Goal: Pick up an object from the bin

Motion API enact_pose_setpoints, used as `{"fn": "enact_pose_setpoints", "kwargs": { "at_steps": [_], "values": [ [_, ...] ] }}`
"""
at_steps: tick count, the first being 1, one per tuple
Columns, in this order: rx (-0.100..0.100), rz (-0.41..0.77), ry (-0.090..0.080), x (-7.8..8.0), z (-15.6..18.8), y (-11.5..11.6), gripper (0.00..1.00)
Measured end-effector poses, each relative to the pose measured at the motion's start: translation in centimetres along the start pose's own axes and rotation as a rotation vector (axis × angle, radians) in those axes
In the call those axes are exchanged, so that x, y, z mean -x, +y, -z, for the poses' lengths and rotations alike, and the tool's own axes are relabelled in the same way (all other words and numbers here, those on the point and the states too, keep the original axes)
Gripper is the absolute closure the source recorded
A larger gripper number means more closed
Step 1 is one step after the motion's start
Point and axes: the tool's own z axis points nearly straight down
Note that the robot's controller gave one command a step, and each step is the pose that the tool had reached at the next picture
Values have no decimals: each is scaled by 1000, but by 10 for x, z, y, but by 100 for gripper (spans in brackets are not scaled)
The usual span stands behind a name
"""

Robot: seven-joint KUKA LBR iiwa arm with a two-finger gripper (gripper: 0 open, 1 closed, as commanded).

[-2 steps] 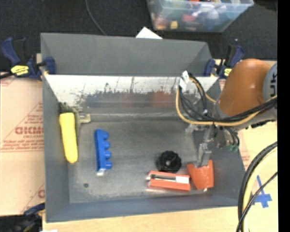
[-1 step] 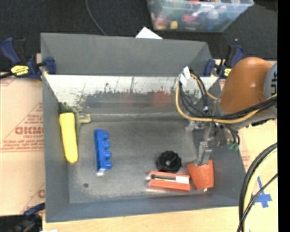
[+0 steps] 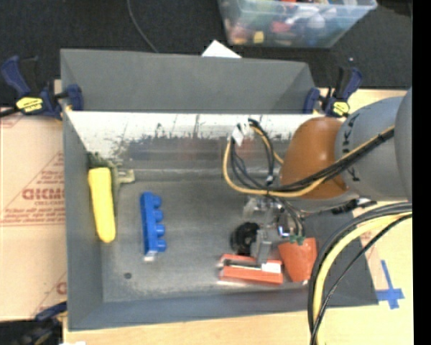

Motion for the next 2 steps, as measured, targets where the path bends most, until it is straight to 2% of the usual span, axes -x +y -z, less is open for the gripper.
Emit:
{"fn": "enact_pose_setpoints", "kwargs": {
  "at_steps": [1, 2],
  "values": [
    [-1, -56, -18, 1, 57, 14, 0],
    [-1, -300, -6, 11, 26, -9, 0]
  ]
}}
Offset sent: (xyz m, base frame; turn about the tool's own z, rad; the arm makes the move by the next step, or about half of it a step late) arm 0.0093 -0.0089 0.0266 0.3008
